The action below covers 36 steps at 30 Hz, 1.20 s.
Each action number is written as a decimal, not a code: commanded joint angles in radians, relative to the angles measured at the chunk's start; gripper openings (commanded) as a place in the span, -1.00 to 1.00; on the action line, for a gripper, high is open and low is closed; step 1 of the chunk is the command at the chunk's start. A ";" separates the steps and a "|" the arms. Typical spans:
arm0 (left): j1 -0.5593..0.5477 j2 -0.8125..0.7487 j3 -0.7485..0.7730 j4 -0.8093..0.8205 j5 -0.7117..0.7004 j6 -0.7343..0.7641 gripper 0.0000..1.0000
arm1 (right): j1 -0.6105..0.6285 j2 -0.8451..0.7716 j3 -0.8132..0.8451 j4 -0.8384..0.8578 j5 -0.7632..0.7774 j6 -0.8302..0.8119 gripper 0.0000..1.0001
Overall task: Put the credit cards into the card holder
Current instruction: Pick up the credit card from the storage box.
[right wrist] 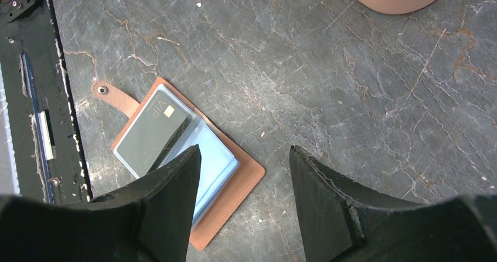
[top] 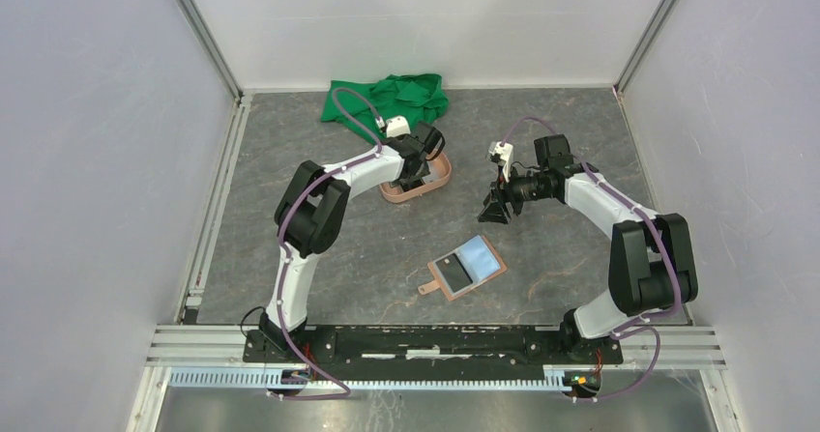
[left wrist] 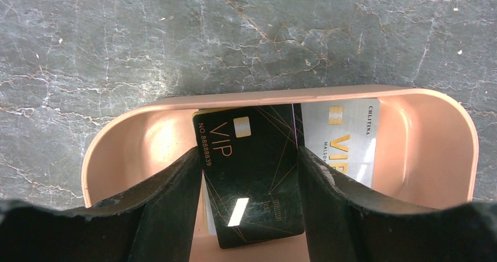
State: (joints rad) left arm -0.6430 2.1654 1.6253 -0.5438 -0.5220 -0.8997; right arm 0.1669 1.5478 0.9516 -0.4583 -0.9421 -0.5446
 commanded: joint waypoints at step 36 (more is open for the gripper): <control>0.101 -0.185 -0.121 0.214 0.194 0.075 0.04 | -0.007 0.005 0.030 0.001 -0.043 -0.009 0.25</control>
State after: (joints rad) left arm -0.5755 2.0384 1.5303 -0.4088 -0.4278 -0.8288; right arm 0.1631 1.5478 0.9516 -0.4583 -0.9516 -0.5446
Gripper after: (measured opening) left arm 0.623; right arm 0.625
